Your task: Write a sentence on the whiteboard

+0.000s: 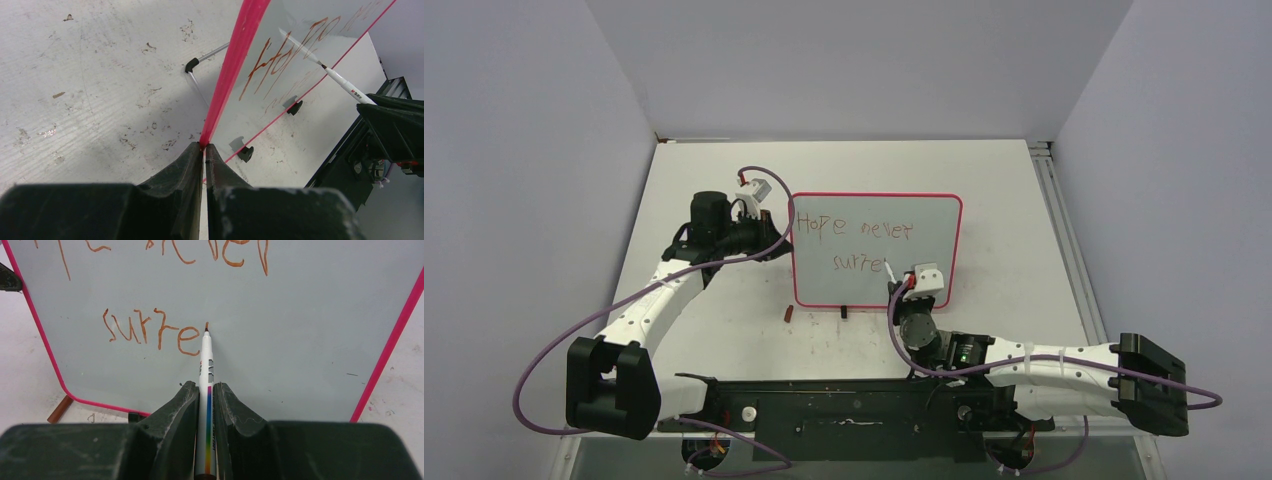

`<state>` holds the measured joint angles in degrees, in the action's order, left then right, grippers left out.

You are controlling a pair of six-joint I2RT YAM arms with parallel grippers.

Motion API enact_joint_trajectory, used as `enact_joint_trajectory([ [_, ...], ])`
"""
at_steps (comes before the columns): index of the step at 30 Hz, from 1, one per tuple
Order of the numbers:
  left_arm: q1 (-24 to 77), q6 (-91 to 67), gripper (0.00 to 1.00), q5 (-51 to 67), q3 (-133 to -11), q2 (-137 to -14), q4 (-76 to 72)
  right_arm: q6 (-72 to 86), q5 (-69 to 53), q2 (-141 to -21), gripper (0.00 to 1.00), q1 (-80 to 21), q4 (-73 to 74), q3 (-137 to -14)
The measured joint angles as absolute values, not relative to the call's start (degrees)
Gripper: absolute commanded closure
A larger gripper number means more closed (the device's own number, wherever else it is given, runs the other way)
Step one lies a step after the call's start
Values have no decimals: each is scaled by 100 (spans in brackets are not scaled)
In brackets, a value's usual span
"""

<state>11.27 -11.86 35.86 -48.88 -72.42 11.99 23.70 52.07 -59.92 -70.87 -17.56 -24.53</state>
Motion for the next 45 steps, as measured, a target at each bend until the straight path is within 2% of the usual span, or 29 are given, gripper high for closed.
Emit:
enact_joint_trajectory([
  [21,1129,-1188,95,3588,-4888,-7220,1203,3098,5306,-5992,95,-7397,-1057,-2451],
  [45,1131,-1188,95,3588,-4888,-7220,1203,2486,5463,-5992,95,-7234,-1765,-2451],
])
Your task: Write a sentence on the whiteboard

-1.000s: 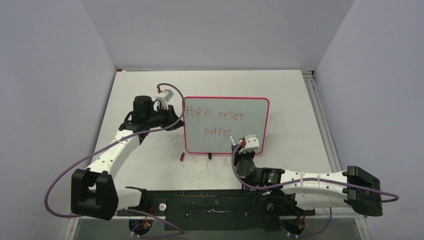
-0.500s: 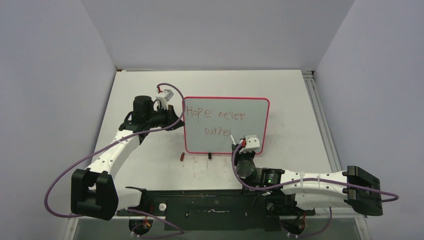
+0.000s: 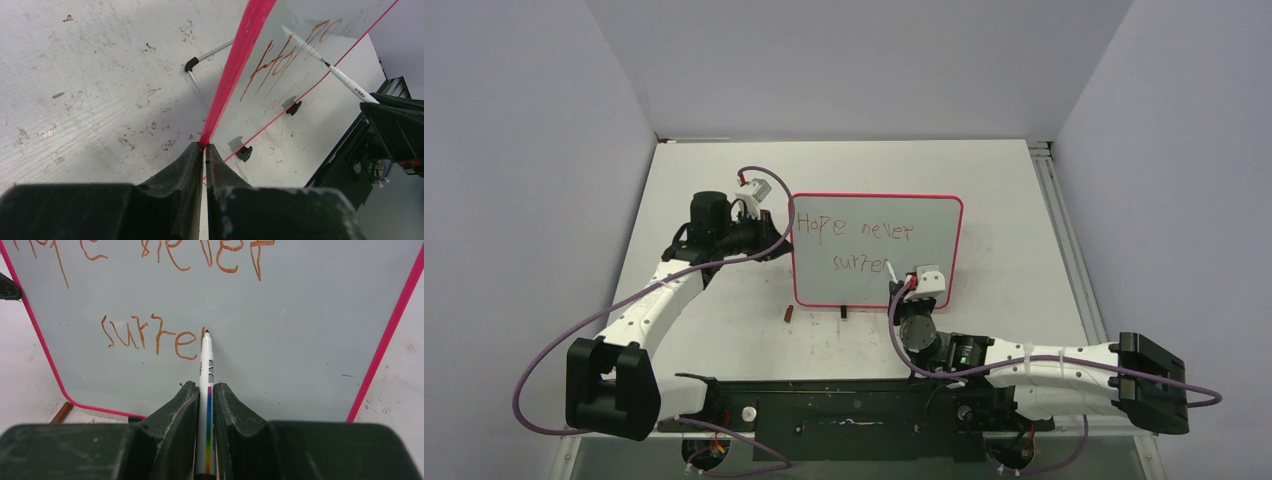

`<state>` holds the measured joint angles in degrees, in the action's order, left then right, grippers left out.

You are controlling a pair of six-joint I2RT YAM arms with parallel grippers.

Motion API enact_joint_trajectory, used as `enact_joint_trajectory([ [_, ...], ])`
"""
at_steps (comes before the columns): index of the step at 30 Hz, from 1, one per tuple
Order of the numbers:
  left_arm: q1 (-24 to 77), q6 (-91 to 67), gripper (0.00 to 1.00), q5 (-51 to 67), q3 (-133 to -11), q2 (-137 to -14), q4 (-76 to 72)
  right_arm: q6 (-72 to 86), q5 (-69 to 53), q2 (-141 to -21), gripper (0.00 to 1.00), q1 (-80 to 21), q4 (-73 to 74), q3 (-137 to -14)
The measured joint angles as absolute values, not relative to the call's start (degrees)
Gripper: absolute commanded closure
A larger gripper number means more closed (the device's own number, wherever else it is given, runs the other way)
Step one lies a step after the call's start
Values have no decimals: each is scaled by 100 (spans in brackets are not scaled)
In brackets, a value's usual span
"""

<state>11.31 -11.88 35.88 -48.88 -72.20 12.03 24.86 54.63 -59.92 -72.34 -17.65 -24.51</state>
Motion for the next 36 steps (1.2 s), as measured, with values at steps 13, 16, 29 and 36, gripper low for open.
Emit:
enact_joint_trajectory([
  [13,1129,-1188,95,3583,-4888,-7220,1201,2403,5400,-6123,95,-7164,-1966,-2451],
  [16,1131,-1188,95,3583,-4888,-7220,1201,2414,5406,-6123,95,-7164,-1962,-2451],
  [29,1131,-1188,95,3583,-4888,-7220,1201,2495,5634,-5957,95,-7159,-1780,-2451],
  [36,1131,-1190,95,3583,-4888,-7220,1201,2602,5664,-5944,95,-7159,-1693,-2451],
])
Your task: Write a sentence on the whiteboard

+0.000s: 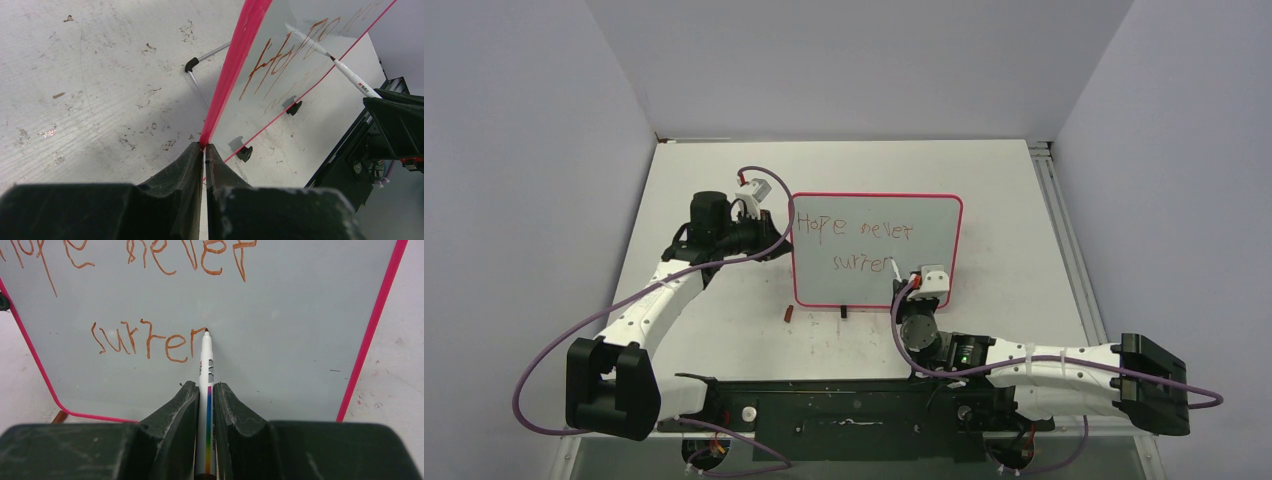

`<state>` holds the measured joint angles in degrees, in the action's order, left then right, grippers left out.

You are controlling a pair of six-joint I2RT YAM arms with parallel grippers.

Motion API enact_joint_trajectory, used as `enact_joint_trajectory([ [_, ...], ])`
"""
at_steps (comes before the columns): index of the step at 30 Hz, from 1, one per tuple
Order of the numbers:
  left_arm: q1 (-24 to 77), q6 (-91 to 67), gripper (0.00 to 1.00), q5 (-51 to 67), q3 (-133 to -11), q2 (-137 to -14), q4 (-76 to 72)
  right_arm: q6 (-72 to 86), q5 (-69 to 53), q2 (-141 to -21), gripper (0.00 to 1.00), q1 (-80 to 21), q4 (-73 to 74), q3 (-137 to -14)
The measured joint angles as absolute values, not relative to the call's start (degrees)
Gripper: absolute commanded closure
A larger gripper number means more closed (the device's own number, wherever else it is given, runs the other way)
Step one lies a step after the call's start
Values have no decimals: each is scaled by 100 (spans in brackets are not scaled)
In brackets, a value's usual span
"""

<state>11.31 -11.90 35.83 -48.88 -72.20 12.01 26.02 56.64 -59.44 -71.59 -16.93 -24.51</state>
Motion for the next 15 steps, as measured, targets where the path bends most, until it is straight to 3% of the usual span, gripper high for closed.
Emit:
enact_joint_trajectory([
  [15,1131,-1190,95,3583,-4888,-7220,1201,2917,5660,-5946,95,-7159,-1474,-2451],
])
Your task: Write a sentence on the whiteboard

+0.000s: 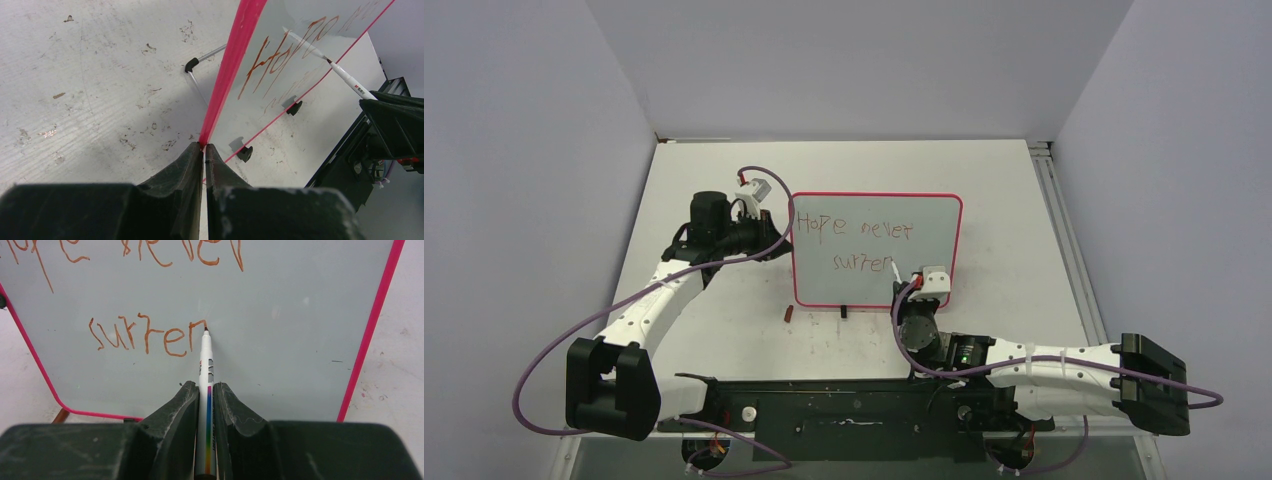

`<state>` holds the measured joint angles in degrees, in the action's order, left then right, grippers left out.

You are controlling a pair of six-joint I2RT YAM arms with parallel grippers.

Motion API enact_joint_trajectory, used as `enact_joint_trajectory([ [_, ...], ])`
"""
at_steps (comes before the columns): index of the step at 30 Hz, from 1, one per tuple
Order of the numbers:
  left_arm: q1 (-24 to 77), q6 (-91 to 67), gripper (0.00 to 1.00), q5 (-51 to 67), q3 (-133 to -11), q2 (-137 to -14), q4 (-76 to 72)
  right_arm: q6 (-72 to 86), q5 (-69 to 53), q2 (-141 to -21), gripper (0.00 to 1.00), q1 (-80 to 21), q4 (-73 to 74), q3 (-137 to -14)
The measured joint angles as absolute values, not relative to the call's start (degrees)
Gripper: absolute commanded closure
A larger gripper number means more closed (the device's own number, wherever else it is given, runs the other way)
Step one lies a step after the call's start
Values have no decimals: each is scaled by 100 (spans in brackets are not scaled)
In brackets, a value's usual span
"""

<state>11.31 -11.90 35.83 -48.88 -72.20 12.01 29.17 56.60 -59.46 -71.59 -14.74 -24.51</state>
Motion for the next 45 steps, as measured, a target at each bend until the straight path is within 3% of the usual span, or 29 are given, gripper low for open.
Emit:
enact_joint_trajectory([
  [34,1131,-1271,95,3583,-4888,-7220,1201,3559,5732,-5916,95,-7446,-659,-2429],
  [45,1129,-1286,95,3583,-4888,-7220,1201,3013,5699,-5046,95,-7463,-607,-2429],
])
